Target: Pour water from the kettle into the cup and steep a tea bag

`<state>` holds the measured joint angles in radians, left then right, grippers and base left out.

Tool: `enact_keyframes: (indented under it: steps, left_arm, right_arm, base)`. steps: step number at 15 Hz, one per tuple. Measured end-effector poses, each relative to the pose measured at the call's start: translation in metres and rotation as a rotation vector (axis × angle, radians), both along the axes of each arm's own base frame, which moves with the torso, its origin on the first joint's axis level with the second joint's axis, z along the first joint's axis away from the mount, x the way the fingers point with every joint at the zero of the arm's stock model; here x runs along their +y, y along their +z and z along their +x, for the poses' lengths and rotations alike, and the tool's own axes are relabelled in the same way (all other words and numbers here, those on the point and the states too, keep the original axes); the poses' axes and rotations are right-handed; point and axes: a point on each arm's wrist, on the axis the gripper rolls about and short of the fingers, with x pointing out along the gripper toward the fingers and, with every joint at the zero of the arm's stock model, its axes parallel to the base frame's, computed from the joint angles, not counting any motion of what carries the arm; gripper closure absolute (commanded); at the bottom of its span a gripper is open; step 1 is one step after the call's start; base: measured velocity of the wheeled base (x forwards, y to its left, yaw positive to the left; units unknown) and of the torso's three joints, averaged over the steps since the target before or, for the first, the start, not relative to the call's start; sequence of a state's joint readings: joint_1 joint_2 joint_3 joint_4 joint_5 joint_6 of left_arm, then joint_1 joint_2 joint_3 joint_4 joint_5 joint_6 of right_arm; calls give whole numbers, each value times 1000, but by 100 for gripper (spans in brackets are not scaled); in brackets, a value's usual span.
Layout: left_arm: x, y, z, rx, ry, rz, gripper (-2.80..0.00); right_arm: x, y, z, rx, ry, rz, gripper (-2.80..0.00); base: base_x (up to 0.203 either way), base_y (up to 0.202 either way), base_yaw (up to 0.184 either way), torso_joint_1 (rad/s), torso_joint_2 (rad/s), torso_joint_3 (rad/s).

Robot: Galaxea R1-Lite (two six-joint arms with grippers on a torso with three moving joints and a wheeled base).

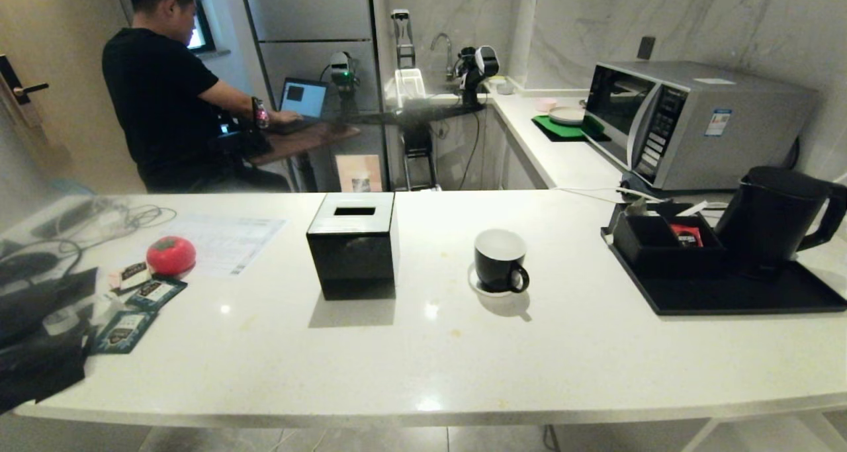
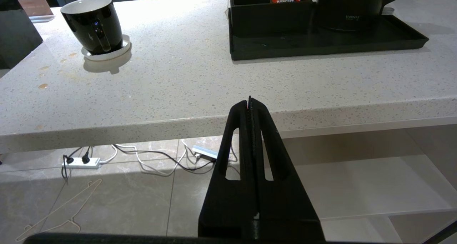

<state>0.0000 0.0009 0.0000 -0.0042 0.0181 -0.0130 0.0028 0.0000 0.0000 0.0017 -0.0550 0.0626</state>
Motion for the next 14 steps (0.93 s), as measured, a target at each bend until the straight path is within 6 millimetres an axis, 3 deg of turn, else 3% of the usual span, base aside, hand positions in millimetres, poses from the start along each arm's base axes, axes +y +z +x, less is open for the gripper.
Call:
enact_keyframes:
  steps: [14]
  left_arm:
    - [0, 0, 0, 0, -1, 0, 0]
  right_arm:
    - [0, 0, 0, 0, -1, 0, 0]
  base:
    - [0, 0, 0, 0, 0, 0]
